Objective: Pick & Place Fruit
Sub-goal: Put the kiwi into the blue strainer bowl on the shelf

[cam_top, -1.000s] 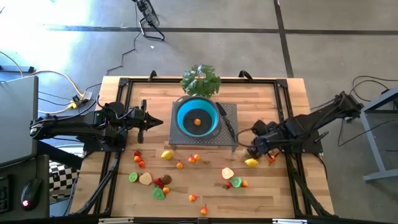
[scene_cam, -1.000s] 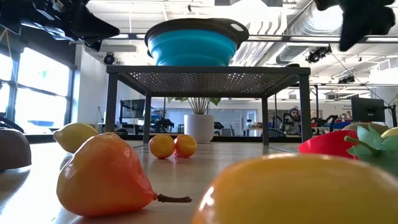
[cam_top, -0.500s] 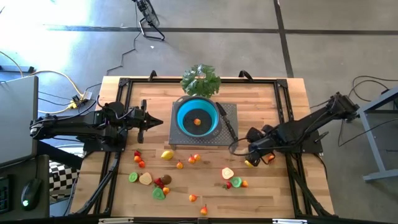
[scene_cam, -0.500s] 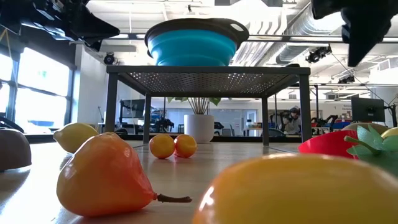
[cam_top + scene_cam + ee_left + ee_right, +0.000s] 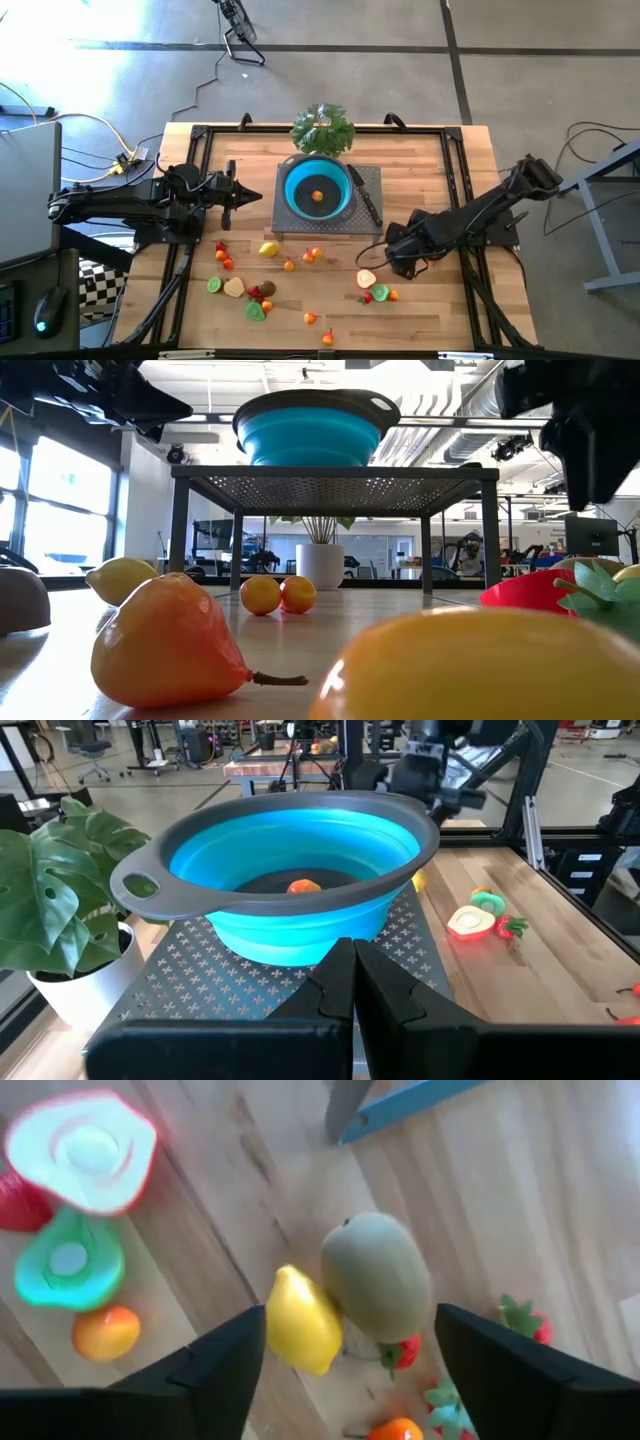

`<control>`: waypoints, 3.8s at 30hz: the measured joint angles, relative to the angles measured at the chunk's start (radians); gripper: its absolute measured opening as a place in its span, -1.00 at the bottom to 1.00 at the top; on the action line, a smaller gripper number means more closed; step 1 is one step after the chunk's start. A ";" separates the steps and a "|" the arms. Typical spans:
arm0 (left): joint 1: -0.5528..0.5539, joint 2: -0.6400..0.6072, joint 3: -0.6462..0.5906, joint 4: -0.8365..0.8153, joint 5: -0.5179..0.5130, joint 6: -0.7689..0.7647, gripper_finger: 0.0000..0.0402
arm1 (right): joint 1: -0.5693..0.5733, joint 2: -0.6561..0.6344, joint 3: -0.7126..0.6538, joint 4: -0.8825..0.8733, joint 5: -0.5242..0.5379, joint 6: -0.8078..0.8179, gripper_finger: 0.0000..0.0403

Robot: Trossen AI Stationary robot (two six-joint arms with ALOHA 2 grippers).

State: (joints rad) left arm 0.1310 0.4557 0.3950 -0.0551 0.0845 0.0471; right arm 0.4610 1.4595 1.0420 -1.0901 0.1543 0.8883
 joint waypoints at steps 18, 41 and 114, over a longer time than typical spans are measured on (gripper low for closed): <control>0.000 0.000 0.000 0.000 0.000 0.000 -1.00 | -0.003 -0.090 -0.182 0.200 0.011 0.035 0.34; 0.000 0.000 0.000 0.000 0.000 0.000 -1.00 | -0.003 -0.141 -0.415 0.479 0.077 0.110 0.34; 0.000 0.000 0.000 -0.021 0.000 0.000 -1.00 | -0.003 -0.320 -0.433 0.808 -0.154 0.256 0.07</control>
State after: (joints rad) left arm 0.1310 0.4558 0.3950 -0.0761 0.0846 0.0471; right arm 0.4580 1.1398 0.6086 -0.2817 0.0006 1.1439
